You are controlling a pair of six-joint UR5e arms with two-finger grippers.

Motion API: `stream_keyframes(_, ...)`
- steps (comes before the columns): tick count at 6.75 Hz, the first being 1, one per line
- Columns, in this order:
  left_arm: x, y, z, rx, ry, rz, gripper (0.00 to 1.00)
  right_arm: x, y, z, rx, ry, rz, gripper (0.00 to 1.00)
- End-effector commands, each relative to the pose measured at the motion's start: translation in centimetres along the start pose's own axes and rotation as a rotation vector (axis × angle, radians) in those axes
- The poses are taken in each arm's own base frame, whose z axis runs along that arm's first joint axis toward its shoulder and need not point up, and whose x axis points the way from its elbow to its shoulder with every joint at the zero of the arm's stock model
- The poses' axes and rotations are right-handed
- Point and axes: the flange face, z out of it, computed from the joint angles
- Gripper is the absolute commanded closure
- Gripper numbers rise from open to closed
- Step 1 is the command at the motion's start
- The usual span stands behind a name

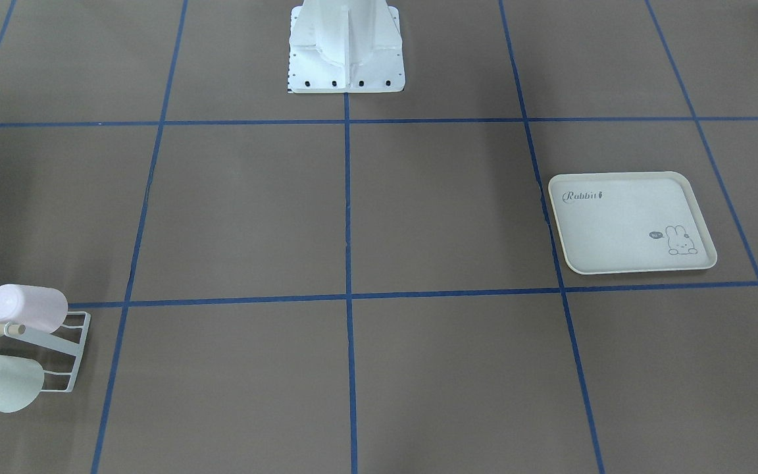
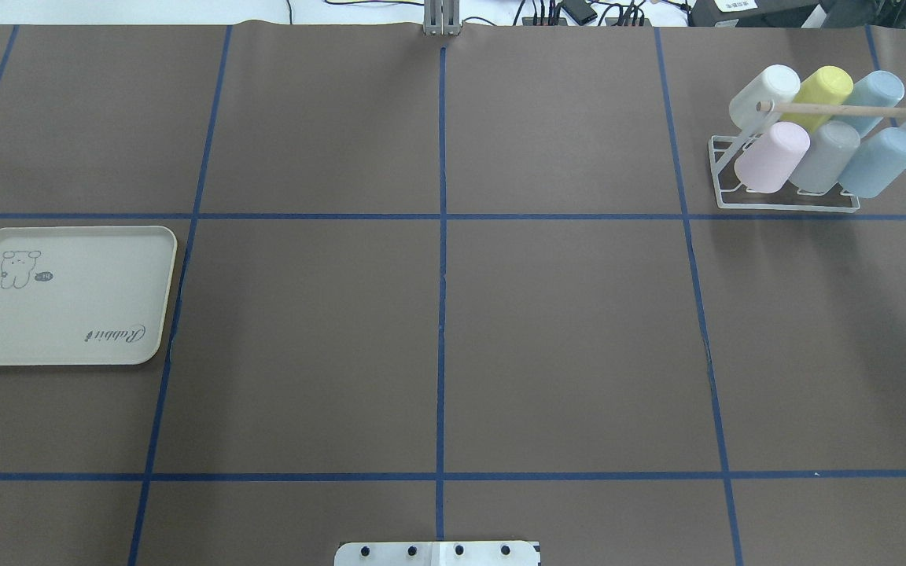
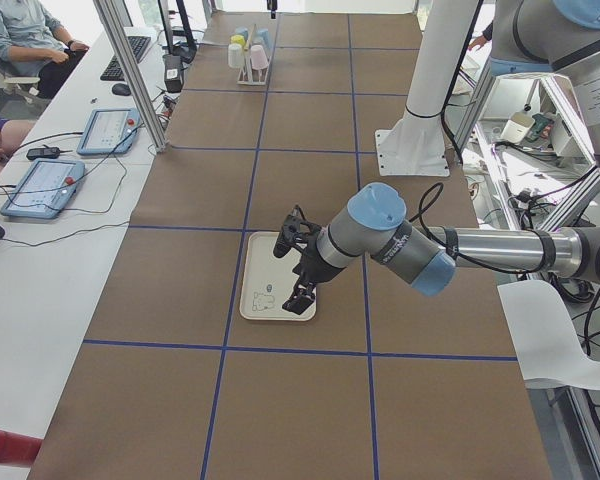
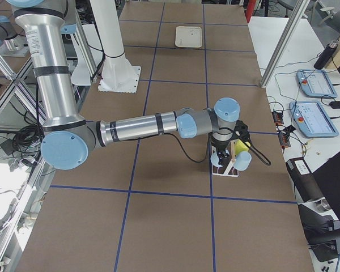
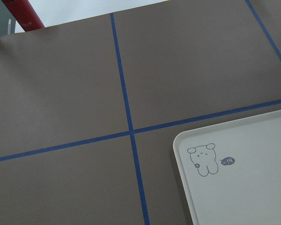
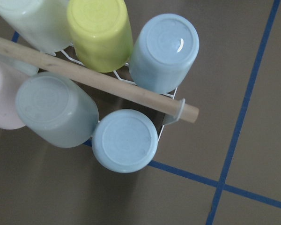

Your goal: Transfer IKEA cup to right arm and place on rack

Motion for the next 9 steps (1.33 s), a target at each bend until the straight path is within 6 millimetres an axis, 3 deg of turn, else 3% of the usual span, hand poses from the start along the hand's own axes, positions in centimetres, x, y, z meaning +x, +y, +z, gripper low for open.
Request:
stream_keyframes(1, -1.7, -1.4, 3.1, -0.034, 0.003, -0.012, 0.00, 1.1, 1.8, 1.1, -0.028, 0.047, 0.017, 0.00)
stream_keyframes(2, -1.1, -1.9, 5.7, -0.120, 0.010, -0.025, 0.00, 1.1, 1.9, 1.4, -0.034, 0.039, 0.020, 0.00)
stream_keyframes(4, -0.7, -3.2, 8.0, -0.268, -0.004, -0.045, 0.00, 2.3, 4.3, 2.9, -0.073, 0.026, 0.055, 0.00)
stream_keyframes(6, -1.0, -4.1, 9.0, -0.382, 0.007, 0.061, 0.00, 2.8, 4.9, 3.1, -0.083, 0.040, 0.065, 0.00)
stream_keyframes(7, -1.6, -3.7, 9.5, -0.410, 0.006, 0.039, 0.00, 2.6, 4.7, 3.1, -0.085, 0.033, 0.065, 0.00)
stream_keyframes(9, -0.8, -3.0, 9.4, -0.417, 0.152, -0.016, 0.00, 1.5, 4.1, 1.8, -0.094, 0.028, 0.078, 0.00)
